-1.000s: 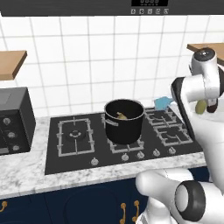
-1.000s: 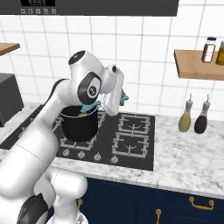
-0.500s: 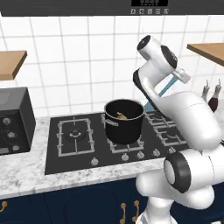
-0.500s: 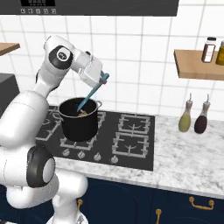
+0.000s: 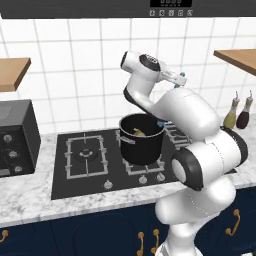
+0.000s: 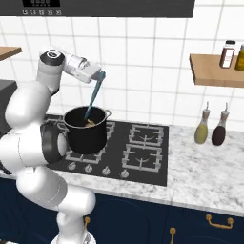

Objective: Put the garlic and onion in the pot. Retrieve the spatula and lightly stir the vegetables in the pot.

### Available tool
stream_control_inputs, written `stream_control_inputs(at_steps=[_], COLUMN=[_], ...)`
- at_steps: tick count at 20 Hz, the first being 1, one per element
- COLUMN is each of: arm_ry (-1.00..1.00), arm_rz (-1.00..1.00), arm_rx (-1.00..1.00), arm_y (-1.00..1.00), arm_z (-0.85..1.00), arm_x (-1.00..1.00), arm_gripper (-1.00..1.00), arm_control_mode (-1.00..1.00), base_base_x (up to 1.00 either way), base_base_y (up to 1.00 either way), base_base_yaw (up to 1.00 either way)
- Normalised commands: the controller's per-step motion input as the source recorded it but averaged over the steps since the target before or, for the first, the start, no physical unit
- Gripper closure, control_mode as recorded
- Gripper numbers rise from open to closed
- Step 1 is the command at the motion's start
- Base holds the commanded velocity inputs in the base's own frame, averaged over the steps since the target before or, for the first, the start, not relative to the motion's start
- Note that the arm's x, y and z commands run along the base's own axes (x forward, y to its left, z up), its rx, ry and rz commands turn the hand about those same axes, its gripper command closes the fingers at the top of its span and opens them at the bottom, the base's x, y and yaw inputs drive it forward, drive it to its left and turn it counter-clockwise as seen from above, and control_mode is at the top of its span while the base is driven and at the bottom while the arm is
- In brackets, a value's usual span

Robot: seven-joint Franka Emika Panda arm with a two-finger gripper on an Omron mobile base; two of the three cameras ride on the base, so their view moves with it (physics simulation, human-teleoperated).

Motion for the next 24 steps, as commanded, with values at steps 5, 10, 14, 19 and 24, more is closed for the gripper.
stream_control_inputs(at_steps=[5,10,14,19,24], arm_ry=[0.02,0.00,-0.07,-0.16,-0.18], arm_rz=[-0.02,0.00,0.00,0.00,0.00], arm_rx=[-0.26,-0.27,-0.08,-0.08,-0.10], arm_y=[0.31,0.17,0.64,0.40,0.00], arm_z=[-0.38,-0.65,-0.36,-0.07,-0.54], arm_x=[0.20,0.17,0.35,0.52,0.10], arm_gripper=[1.00,1.00,1.00,1.00,1.00], arm_control_mode=[-1.00,-1.00,-1.00,-1.00,-1.00], base_base_x=[0.00,0.00,0.00,0.00,0.00], base_base_y=[0.00,0.00,0.00,0.00,0.00], base_base_yaw=[0.00,0.00,0.00,0.00,0.00])
